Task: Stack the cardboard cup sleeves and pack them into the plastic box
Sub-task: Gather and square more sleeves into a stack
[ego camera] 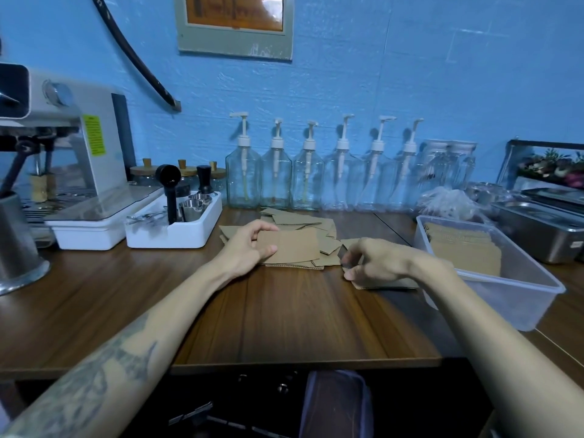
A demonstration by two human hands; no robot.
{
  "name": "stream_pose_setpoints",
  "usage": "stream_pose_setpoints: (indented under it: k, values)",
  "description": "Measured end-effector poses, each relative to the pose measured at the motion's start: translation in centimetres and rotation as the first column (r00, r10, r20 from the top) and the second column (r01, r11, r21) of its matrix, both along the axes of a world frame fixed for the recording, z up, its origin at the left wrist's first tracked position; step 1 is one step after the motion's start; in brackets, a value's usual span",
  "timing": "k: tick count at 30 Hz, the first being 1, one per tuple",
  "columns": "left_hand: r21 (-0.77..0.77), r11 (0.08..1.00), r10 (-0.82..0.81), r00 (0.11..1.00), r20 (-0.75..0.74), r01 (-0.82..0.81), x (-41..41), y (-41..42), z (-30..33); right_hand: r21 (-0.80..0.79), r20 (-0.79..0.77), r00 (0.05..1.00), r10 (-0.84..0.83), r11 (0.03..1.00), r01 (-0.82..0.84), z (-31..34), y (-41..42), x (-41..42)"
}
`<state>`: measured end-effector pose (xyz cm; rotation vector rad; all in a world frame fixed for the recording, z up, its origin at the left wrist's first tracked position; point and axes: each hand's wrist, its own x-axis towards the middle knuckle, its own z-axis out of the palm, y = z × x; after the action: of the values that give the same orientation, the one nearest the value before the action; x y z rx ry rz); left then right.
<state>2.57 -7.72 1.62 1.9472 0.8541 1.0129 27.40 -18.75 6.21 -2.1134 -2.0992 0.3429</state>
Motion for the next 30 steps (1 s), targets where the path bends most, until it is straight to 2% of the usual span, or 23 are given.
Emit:
stream_pose_setpoints:
  k: [4, 9, 12, 17, 21, 23, 26, 30]
  values:
    - [0.009, 1.000, -0.005, 1.000, 0.003, 0.005, 0.1, -0.1, 0.0, -0.070, 0.045, 0.998, 0.035, 0.997, -0.032, 1.3, -1.3, 0.2]
    - [0.086, 0.996, 0.001, 1.000, -0.001, -0.001, 0.6, -0.4, -0.2, -0.198, 0.236, 0.970, -0.059, 0.974, 0.108, 2.2, -1.6, 0.4]
    - [0.138, 0.990, -0.001, 1.000, -0.011, 0.003, 0.9, -0.4, -0.3, -0.211, 0.259, 0.963, -0.069, 0.969, 0.126, 2.1, -1.1, 0.6]
    - [0.126, 0.992, -0.021, 1.000, -0.018, 0.024, 1.0, 0.0, -0.5, -0.232, 0.268, 0.961, -0.073, 0.963, 0.137, 2.2, -0.6, 1.2]
    - [0.111, 0.993, -0.023, 0.999, -0.022, 0.026, 0.9, 0.3, -0.7, -0.170, 0.256, 0.963, -0.086, 0.977, 0.132, 2.4, -0.2, 1.5]
    - [0.107, 0.994, -0.019, 1.000, -0.025, 0.022, 0.8, 0.5, -0.7, -0.134, 0.162, 0.986, -0.047, 0.989, 0.069, 2.2, 0.2, 1.4]
    - [0.098, 0.995, -0.019, 1.000, -0.023, 0.021, 0.8, 0.6, -0.8, -0.059, -0.060, 0.997, 0.042, 0.997, -0.046, 2.3, 0.7, 1.2]
    - [0.103, 0.995, -0.011, 0.999, -0.033, 0.014, 0.8, 0.6, -0.8, 0.143, -0.340, 0.925, 0.169, 0.982, -0.126, 2.6, 1.4, -0.5]
